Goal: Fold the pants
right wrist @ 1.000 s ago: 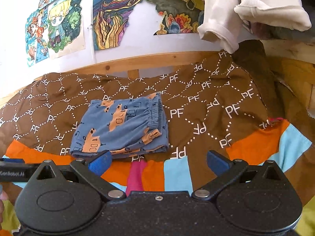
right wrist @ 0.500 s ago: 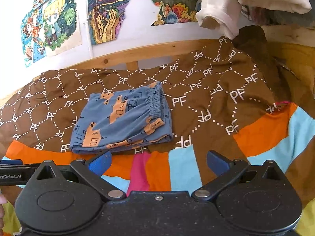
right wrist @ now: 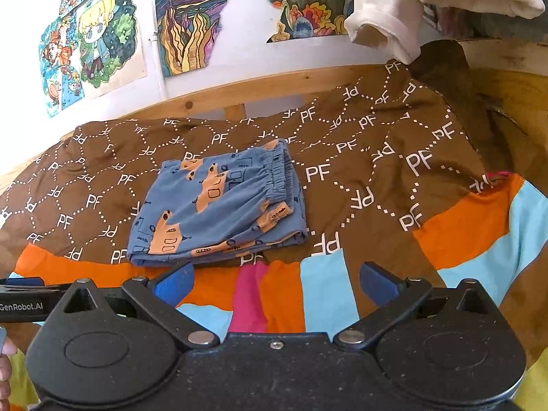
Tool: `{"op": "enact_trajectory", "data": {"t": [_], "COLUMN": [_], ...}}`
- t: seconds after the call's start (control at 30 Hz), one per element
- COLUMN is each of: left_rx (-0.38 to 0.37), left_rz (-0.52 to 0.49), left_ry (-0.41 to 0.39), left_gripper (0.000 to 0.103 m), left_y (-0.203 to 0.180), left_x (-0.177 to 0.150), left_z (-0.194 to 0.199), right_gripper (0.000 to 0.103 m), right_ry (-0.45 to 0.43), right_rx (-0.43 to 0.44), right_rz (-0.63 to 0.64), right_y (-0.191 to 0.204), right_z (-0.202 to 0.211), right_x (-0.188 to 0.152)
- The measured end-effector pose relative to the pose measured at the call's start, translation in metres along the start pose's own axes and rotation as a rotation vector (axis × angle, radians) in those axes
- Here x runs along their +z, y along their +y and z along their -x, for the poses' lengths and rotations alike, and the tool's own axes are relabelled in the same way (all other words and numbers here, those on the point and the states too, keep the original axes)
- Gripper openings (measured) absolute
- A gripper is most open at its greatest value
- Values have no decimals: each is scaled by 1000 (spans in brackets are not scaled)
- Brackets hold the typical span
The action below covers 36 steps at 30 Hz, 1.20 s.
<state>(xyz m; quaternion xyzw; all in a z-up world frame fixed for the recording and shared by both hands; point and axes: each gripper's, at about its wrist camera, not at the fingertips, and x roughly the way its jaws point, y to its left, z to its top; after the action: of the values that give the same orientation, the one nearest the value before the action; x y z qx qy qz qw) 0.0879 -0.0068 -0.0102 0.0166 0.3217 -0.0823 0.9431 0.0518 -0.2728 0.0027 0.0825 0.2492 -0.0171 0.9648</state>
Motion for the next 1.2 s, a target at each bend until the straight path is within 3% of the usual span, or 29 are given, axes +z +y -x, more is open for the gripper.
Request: {"op": "enact_trajectory", "data": {"t": [0.6, 0.77, 1.2], "left_rx": [4, 72, 63], "left_rz": [7, -27, -12], "left_ry": [9, 64, 47], "left_gripper": [103, 103, 103], "left_y": [4, 0, 2], "left_x": [-1, 1, 2], "left_z": [-1, -5, -2], "right_gripper": [102, 102, 102], "right_ry": [18, 22, 31], "right_rx": [7, 7, 6], "right_rz": [-3, -3, 2], "right_y": [0, 0, 1], "right_z": [-2, -3, -5], "right_x": [-1, -1, -3]}}
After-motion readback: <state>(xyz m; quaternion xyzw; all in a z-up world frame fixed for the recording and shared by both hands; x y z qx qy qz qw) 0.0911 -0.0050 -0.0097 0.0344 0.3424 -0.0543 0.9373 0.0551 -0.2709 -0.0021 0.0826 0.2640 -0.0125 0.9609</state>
